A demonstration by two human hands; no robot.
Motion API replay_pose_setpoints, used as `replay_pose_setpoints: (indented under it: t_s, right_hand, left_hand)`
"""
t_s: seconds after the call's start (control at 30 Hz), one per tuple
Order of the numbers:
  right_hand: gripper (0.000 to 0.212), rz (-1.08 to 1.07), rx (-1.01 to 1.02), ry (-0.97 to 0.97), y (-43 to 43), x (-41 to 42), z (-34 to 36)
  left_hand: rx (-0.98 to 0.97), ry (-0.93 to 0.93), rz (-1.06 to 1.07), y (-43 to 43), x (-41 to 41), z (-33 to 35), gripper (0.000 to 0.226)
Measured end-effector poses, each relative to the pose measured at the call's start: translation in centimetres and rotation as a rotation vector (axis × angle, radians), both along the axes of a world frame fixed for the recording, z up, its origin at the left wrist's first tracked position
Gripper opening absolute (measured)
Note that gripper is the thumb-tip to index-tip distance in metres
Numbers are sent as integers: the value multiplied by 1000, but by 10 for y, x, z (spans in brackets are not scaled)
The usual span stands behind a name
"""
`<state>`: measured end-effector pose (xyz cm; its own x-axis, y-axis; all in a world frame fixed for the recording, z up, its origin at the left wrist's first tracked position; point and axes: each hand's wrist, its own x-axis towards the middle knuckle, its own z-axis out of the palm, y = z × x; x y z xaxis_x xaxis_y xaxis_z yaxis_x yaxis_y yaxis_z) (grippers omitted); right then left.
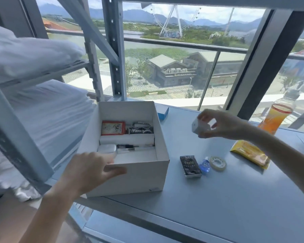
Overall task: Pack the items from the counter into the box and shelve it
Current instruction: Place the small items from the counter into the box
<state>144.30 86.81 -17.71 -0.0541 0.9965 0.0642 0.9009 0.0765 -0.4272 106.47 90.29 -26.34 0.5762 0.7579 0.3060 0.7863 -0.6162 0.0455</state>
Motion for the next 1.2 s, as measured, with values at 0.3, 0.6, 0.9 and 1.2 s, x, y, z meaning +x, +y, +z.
replay_pose_setpoints:
  t_s: [0.3,0.6,0.9,1.2]
  right_hand:
    - [54,415,-147,-284,92,-141,-27]
    - [38,285,-475,-747,109,-161,-60]
    - [46,251,-452,-696,124,-164,-72]
    - [44,125,-122,-565,196,-182,-69]
  left_hand:
    - [179,-60,-86,0,-4,3,59]
    - [171,-87,-76,1,-2,2,62]
    - [110,-45,-61,1,-2,8,65]
    - [-29,40,-83,2,-4,10,62]
